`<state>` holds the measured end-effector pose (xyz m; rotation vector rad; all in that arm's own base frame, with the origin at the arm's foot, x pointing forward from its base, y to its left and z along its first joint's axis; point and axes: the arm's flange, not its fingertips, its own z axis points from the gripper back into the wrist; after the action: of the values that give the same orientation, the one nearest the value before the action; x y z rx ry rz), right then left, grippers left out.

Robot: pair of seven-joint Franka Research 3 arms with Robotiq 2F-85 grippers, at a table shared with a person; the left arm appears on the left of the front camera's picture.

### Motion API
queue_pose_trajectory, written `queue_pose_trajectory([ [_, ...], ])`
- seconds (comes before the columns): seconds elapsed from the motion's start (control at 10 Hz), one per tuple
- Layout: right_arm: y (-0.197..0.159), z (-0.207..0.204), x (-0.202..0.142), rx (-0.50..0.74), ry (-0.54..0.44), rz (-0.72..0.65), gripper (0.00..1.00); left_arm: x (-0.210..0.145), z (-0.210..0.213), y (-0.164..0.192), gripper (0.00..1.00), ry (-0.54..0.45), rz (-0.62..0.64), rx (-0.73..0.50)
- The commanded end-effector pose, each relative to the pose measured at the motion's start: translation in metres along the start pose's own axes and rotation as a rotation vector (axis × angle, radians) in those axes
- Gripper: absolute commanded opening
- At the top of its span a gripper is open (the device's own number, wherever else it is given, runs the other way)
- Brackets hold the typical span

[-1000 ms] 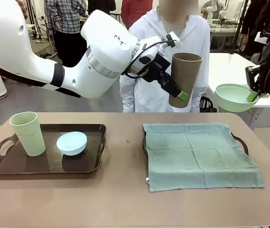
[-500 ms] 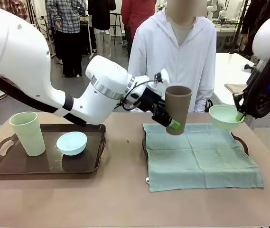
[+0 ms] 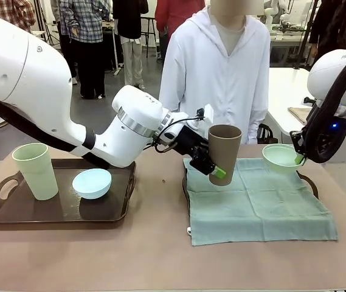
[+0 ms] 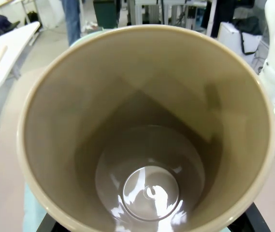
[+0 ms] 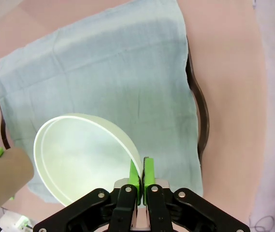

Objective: Set up a tray with a mat and arrange the tableware.
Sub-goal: Place the Picnic Bowl and Reusable plastic cup back onto the Handle tray in front of the human's position.

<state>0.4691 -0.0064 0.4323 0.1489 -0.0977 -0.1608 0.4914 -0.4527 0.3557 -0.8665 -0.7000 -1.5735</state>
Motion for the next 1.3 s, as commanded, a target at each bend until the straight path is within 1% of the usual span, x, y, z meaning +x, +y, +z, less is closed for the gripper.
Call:
queue_pose_trajectory([
  [0.0, 0.001, 0.008, -0.004, 0.002, -0.001, 0.002, 0.04, 0.005, 0.002, -0.002, 0.81, -0.015, 0.003, 0.004],
  [0.2, 0.001, 0.008, -0.004, 0.002, -0.001, 0.002, 0.04, 0.002, 0.0, 0.0, 0.81, -0.002, -0.002, 0.0],
  [0.3, 0.001, 0.006, -0.001, 0.002, -0.005, 0.002, 0.04, -0.001, -0.002, 0.003, 0.81, -0.013, -0.021, 0.011],
  [0.4, 0.001, -0.004, 0.0, 0.002, 0.021, -0.007, 0.04, -0.008, -0.008, 0.007, 0.81, 0.012, -0.022, -0.006],
  [0.5, 0.003, -0.012, -0.001, -0.009, 0.018, 0.01, 0.04, -0.018, -0.015, 0.011, 0.81, 0.033, -0.01, -0.005],
  [0.6, 0.006, -0.017, 0.0, -0.015, 0.021, 0.024, 0.04, -0.022, -0.019, 0.016, 0.81, 0.034, -0.027, 0.0],
  [0.7, 0.006, -0.023, -0.002, -0.019, 0.035, 0.075, 0.04, -0.028, -0.027, 0.018, 0.81, 0.043, -0.047, 0.007],
  [0.9, 0.009, -0.033, -0.002, -0.008, -0.006, 0.095, 0.04, -0.033, -0.035, 0.024, 0.81, 0.038, -0.082, 0.025],
  [1.2, 0.012, -0.053, 0.001, 0.012, -0.004, 0.111, 0.04, -0.033, -0.036, 0.027, 0.81, 0.027, -0.126, 0.057],
])
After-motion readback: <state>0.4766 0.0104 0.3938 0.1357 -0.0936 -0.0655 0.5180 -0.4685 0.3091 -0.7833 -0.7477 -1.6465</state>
